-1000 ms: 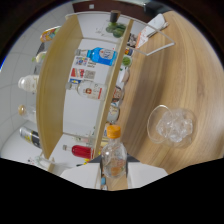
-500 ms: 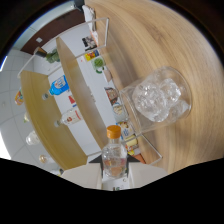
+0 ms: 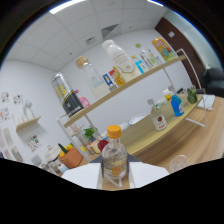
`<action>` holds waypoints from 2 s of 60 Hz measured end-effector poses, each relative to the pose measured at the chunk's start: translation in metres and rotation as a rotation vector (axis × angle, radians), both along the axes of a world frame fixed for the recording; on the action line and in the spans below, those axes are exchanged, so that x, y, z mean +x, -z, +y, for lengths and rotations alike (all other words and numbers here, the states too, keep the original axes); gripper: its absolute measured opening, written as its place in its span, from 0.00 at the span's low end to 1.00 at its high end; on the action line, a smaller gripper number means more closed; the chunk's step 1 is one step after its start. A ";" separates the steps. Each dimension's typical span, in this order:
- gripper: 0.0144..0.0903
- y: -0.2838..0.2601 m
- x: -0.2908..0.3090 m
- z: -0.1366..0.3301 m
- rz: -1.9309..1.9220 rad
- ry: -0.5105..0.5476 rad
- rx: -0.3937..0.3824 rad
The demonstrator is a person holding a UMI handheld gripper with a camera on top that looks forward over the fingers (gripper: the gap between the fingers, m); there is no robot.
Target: Make me a cup of Mount Fuji.
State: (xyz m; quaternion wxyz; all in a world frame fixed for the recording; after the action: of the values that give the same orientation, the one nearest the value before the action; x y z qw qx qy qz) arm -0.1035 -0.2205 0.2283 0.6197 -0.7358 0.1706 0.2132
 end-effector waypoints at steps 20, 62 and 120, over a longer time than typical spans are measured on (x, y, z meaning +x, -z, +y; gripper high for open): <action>0.27 0.127 -0.073 0.012 -0.437 -0.040 -0.217; 0.29 0.221 -0.092 0.000 -0.464 -0.144 -0.457; 0.93 0.076 0.030 -0.101 -0.521 -0.188 -0.190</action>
State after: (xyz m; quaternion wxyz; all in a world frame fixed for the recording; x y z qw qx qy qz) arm -0.0740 -0.3219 0.1527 0.5483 -0.8332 -0.0440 0.0567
